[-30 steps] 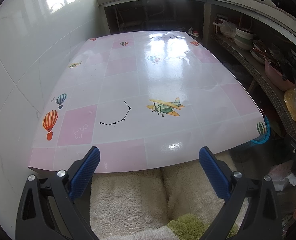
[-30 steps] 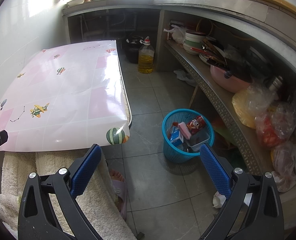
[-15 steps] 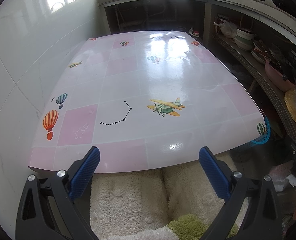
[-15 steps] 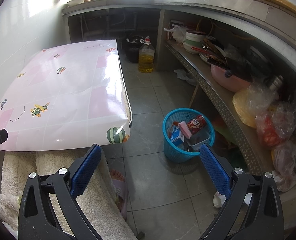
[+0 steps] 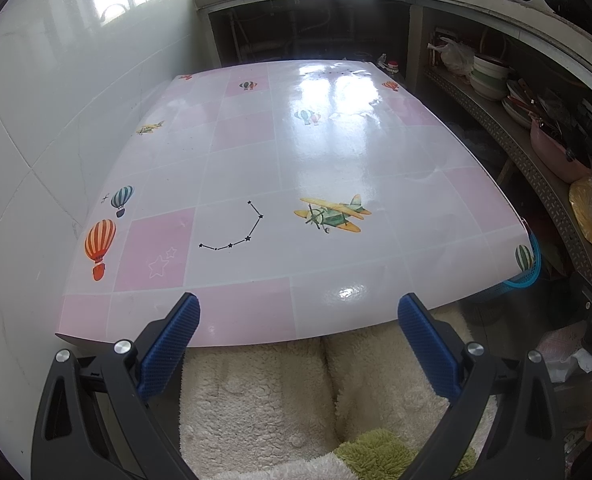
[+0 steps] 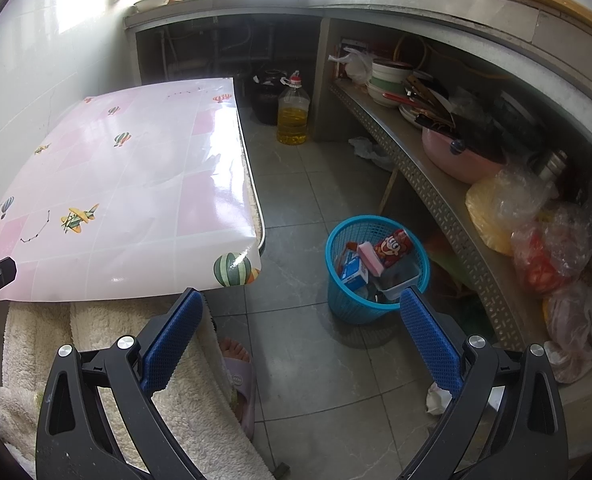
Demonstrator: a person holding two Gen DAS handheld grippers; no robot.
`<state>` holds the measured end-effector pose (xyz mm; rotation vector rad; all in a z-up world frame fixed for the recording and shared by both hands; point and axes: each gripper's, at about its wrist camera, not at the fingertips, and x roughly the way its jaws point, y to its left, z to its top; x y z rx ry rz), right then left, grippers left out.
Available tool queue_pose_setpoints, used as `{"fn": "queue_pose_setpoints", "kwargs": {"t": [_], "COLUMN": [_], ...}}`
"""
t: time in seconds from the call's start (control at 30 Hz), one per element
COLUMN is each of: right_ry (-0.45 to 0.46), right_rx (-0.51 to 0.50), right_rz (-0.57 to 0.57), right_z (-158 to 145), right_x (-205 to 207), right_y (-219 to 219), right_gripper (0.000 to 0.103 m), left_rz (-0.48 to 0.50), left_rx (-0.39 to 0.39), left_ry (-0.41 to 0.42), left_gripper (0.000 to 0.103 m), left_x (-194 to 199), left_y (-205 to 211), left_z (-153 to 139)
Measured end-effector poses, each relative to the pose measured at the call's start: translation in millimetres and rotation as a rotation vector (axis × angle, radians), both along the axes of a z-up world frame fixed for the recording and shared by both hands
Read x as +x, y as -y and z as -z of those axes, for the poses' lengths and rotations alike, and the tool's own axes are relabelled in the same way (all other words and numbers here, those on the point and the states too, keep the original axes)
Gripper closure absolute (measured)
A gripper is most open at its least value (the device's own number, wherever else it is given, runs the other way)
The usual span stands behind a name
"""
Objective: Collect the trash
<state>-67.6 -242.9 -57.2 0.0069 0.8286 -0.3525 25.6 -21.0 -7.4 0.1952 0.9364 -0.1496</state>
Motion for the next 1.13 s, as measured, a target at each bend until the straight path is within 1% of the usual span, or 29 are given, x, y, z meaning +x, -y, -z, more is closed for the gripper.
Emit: {"fn": "queue_pose_setpoints", "kwargs": {"t": [1.13], "right_ry": [0.002], "right_rx": [0.001], "right_rz": [-0.002], "right_z": [-0.4], "right_x": [-0.1], "right_y": [3.2], "right_gripper": [0.008], "left_rz": [-0.001], "left_rx": [0.002], "left_ry": [-0.008], "left_gripper": [0.006], "left_x": [0.6], "left_y": [-0.1], "left_z": [1.9]}}
